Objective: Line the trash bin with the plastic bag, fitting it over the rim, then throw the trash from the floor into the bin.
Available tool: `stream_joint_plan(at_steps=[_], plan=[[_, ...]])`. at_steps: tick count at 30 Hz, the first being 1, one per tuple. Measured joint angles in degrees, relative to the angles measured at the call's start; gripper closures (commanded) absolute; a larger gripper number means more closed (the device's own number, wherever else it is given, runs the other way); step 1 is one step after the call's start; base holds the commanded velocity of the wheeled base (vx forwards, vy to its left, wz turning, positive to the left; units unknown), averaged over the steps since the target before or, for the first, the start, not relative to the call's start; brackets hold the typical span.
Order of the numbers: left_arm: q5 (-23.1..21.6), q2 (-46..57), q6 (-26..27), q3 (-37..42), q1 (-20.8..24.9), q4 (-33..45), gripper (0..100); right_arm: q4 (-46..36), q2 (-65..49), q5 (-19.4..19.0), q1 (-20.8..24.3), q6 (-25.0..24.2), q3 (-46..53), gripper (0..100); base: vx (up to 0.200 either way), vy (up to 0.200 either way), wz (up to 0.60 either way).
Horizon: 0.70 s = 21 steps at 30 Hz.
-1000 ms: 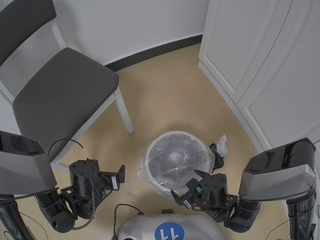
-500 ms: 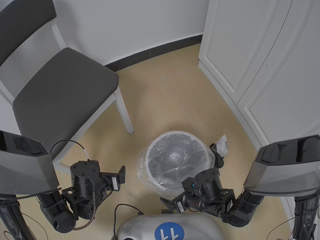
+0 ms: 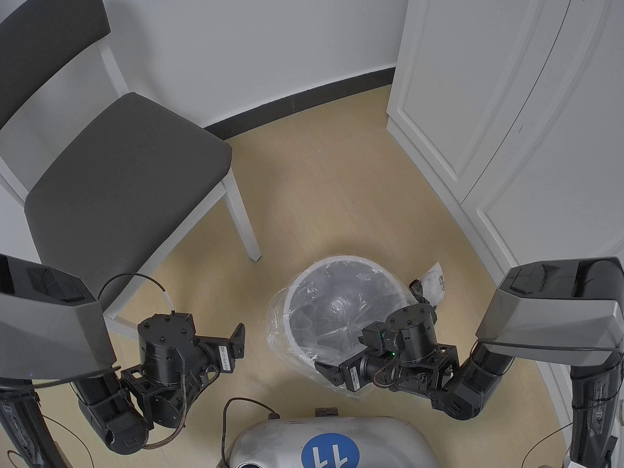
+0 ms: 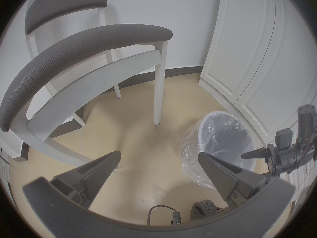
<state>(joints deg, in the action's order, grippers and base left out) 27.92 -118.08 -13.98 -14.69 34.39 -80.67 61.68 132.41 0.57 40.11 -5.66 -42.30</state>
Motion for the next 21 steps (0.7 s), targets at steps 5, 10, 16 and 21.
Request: stream_joint_plan(at_steps=[5, 10, 16, 21], plan=[[0.00, -0.02, 0.02, 0.00, 0.00, 0.00, 0, 0.17, 0.48, -1.01, -0.26, -0.83, -0.17, 0, 0.000, 0.000, 0.00], [0.00, -0.02, -0.02, 0.02, -0.02, 0.01, 0, 0.26, 1.13, -1.55, -0.28, -0.85, -0.15, 0, 0.000, 0.000, 0.00], [0.00, -0.06, -0.05, 0.02, -0.02, 0.00, 0, 0.28, 1.77, -1.85, -0.39, -0.69, 0.02, 0, 0.000, 0.000, 0.00], [0.00, -0.13, -0.02, 0.00, -0.02, 0.00, 0, 0.37, 2.62, -1.85, -0.63, -0.59, -0.52, 0, 0.000, 0.000, 0.00]])
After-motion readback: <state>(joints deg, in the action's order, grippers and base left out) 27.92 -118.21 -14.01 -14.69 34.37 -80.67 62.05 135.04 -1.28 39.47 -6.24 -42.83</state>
